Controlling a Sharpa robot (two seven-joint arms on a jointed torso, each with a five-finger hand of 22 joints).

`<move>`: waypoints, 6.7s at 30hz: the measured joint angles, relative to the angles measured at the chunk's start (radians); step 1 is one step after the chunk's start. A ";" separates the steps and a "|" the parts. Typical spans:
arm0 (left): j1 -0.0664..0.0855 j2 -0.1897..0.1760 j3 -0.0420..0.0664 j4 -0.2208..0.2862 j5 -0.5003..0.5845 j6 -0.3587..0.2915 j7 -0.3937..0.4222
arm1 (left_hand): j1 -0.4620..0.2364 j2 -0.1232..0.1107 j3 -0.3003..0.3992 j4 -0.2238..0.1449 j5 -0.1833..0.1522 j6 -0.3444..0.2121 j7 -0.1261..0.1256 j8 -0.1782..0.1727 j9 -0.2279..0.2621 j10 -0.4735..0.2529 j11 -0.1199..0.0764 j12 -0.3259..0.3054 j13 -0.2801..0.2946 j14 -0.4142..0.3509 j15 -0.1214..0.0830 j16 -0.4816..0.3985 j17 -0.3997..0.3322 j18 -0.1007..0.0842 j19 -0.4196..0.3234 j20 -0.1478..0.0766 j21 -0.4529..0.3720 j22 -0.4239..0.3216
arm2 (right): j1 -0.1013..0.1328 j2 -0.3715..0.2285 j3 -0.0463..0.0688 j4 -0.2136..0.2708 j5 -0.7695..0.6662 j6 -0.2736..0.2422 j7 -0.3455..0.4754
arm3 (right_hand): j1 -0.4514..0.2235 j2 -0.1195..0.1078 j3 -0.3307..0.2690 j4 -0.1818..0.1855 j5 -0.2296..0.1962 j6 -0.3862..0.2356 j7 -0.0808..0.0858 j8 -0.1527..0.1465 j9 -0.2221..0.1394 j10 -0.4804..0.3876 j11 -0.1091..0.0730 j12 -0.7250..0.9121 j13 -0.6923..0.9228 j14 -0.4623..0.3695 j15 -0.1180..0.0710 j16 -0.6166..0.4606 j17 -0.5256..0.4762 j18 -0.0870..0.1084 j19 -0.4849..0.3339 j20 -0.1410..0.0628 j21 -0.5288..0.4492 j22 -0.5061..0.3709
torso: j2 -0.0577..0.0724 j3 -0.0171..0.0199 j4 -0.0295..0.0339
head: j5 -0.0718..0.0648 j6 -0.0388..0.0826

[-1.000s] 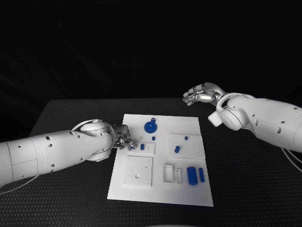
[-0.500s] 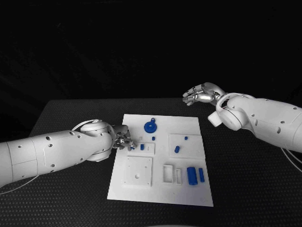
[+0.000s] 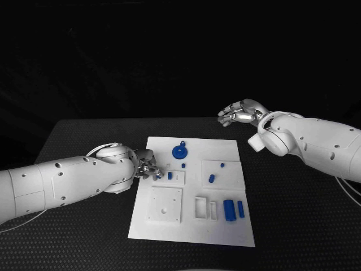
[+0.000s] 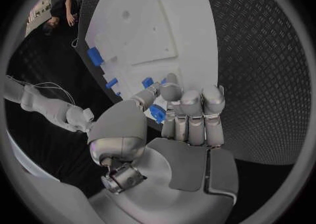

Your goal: Assemble the parts on the task board

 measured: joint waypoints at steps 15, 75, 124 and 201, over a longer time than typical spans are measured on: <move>-0.001 -0.004 0.000 0.003 0.001 0.002 0.002 | 0.000 0.000 -0.003 -0.003 0.032 0.005 -0.001 -0.003 0.007 0.005 -0.005 0.000 0.000 0.002 0.002 0.004 0.001 0.000 0.000 0.000 0.000 0.000 | -0.001 0.000 0.000 0.000 0.000 0.000 0.000 | 0.000 0.000 0.000 0.000 0.000 0.000 0.000 0.000 -0.001 0.000 0.000 0.000 0.000 0.000 0.000 0.000 0.000 0.000 0.000 0.000 0.000 0.001 | 0.000 -0.0002 0.0013 | 0.000 -0.001; 0.006 0.035 0.006 -0.042 0.005 0.077 -0.022 | -0.058 -0.065 0.042 -0.022 -0.029 0.019 0.004 -0.023 0.014 0.023 -0.002 -0.005 -0.010 0.023 -0.002 0.004 0.003 0.007 0.000 0.000 0.000 -0.004 | -0.001 -0.002 0.000 0.003 0.000 0.002 0.000 | 0.000 0.000 0.000 0.000 0.000 0.001 -0.001 0.004 -0.002 0.000 0.000 0.000 0.000 0.000 0.000 0.000 -0.001 0.000 0.000 0.000 -0.004 0.003 | 0.000 0.0004 0.0009 | -0.005 -0.004; -0.001 0.029 0.073 -0.049 0.014 0.010 -0.016 | -0.181 -0.340 0.056 0.298 -0.033 0.001 0.000 -0.035 0.049 0.017 0.002 -0.012 -0.002 0.022 -0.019 -0.005 0.003 0.044 0.010 -0.008 0.000 -0.016 | -0.002 -0.001 0.000 0.001 0.000 0.002 -0.001 | 0.000 0.000 0.000 0.000 0.000 0.001 -0.001 0.004 -0.004 0.000 0.000 0.000 0.000 -0.003 0.003 0.000 -0.001 0.000 0.000 0.000 -0.008 0.006 | 0.000 -0.0002 0.0012 | -0.013 0.002; -0.055 0.260 0.002 -0.330 -0.246 -0.218 0.491 | 0.314 -0.180 -0.045 -0.074 -0.031 -0.171 0.099 -0.155 -0.055 -0.161 0.168 -0.825 -0.468 -0.220 0.138 -0.136 -0.126 -0.015 -0.218 0.078 -0.252 -0.019 | -0.002 0.006 0.000 -0.005 0.000 0.002 0.000 | 0.000 0.000 0.000 0.000 0.000 -0.001 0.001 0.004 -0.004 0.000 0.000 0.000 0.000 -0.003 0.003 0.000 -0.002 0.000 0.000 0.000 -0.012 0.010 | 0.000 0.0003 -0.0001 | -0.035 0.012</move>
